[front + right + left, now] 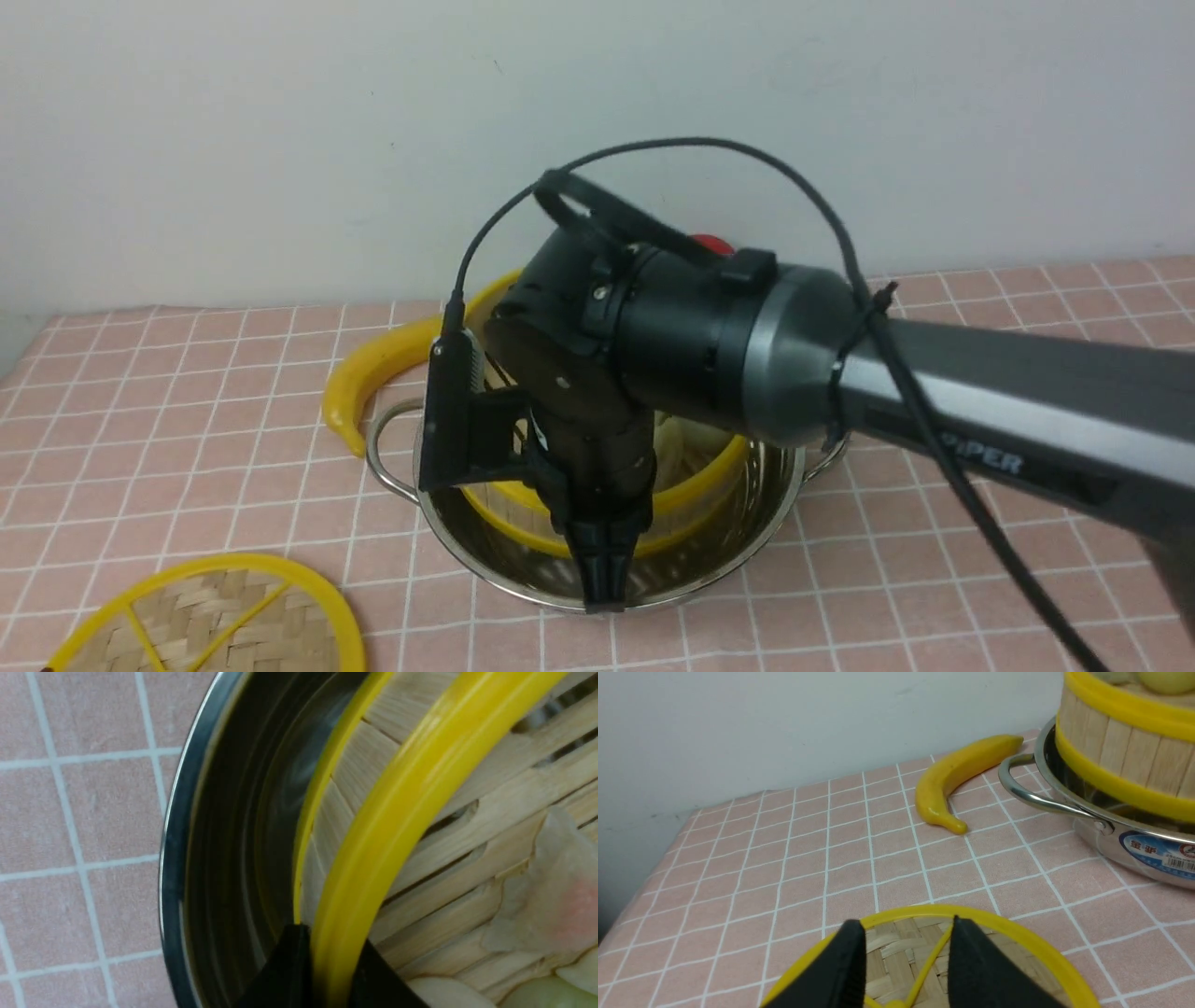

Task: Place the steamer in the pot on the pink tablecloth, and put the lid on the steamer.
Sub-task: 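Place the bamboo steamer basket of food into the steel pot with the right gripper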

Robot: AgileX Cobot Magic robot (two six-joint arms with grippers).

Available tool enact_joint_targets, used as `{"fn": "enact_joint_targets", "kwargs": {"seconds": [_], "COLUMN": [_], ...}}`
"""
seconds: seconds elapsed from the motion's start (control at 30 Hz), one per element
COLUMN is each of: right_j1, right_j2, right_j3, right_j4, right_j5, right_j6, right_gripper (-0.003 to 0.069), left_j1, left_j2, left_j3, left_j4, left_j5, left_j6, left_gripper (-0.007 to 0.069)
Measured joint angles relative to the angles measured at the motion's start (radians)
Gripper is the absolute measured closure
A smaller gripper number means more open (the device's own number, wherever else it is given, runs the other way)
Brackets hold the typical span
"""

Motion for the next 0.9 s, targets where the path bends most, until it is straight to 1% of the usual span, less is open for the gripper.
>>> {"fn": "enact_joint_targets", "kwargs": {"seconds": [0.33,0.5,0.6,0.63,0.7,0.77,0.87,0.9], "right_j1": [-0.023,-0.05,-0.053,-0.053,-0.053,-0.053,-0.053,-0.053], "right_j2": [0.051,0.051,0.051,0.05,0.046,0.031,0.005,-0.03], "right_j3": [-0.002,-0.004,-0.008,-0.012,-0.026,-0.041,-0.049,-0.056], "right_j4": [0.018,0.077,0.115,0.128,0.125,0.11,0.086,0.061], "right_j5": [-0.003,-0.012,-0.015,-0.014,-0.015,-0.015,-0.017,-0.02], "right_j6": [0.015,0.021,0.025,0.026,0.042,0.106,0.158,0.192], "right_gripper": [0.058,0.0571,0.0519,0.0461,0.039,0.0333,0.0312,0.0308], "left_j1": [0.0,0.0,0.0,0.0,0.0,0.0,0.0,0.0], "left_j2": [0.0,0.0,0.0,0.0,0.0,0.0,0.0,0.0], "left_j3": [0.0,0.0,0.0,0.0,0.0,0.0,0.0,0.0], "left_j4": [0.0,0.0,0.0,0.0,0.0,0.0,0.0,0.0], "left_j5": [0.0,0.0,0.0,0.0,0.0,0.0,0.0,0.0], "left_j6": [0.0,0.0,0.0,0.0,0.0,0.0,0.0,0.0], "left_gripper": [0.0382,0.0382,0.0382,0.0382,0.0382,0.0382,0.0382,0.0382]}}
